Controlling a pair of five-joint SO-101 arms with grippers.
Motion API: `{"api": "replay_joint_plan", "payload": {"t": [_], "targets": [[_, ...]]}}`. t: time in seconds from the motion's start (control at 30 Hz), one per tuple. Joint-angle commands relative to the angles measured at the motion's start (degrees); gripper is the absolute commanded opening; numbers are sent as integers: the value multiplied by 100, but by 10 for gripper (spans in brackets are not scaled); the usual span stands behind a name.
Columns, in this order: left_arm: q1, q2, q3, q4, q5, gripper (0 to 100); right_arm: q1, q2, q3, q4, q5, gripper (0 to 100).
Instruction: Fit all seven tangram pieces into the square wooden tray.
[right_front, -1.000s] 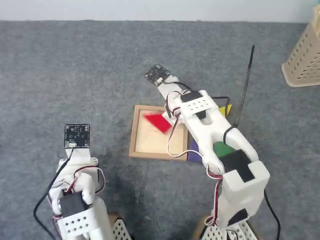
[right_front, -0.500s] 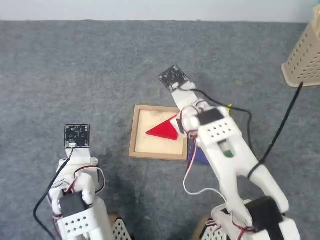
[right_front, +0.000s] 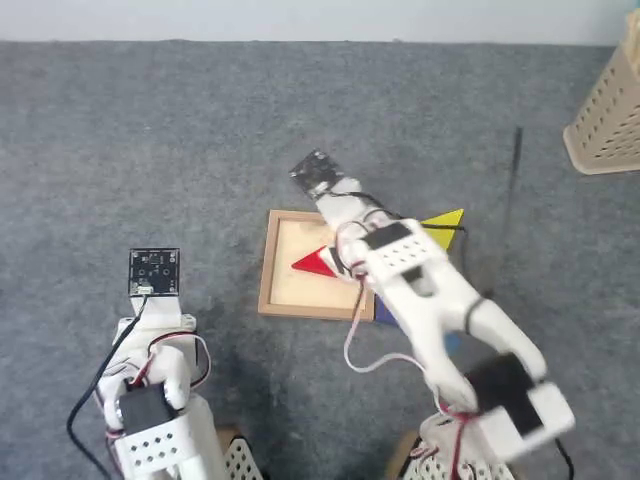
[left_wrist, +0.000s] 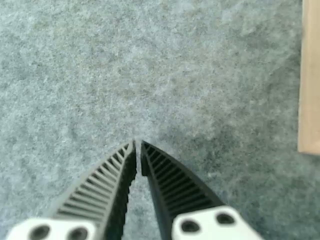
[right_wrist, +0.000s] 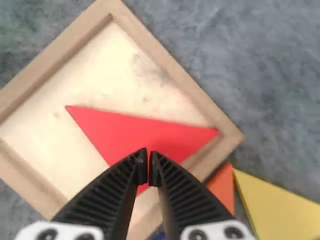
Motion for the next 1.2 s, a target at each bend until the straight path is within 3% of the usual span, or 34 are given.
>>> {"api": "replay_joint_plan", "payload": {"t": [0.0, 0.3, 0.53, 0.73, 0.9, 1.0, 1.17], "targets": [[-18, -79, -40, 44, -26, 13, -136, 664, -835, -13, 114, 6], [-18, -79, -40, 44, -26, 13, -4, 2105, -2400, 453, 62, 6], [-18, -79, -40, 44, -26, 13, -4, 2264, -2690, 576, 26, 6], [-18, -79, -40, 44, -26, 13, -4, 1235, -2699, 1437, -554, 6], [-18, -79, -40, 44, -26, 13, 22, 48, -2699, 2563, -536, 6], [-18, -79, -40, 44, -26, 13, 330, -593, -2690, 3196, -536, 6], [-18, -79, -40, 44, -26, 13, 1481, -1007, -2681, 3723, -554, 6]]}}
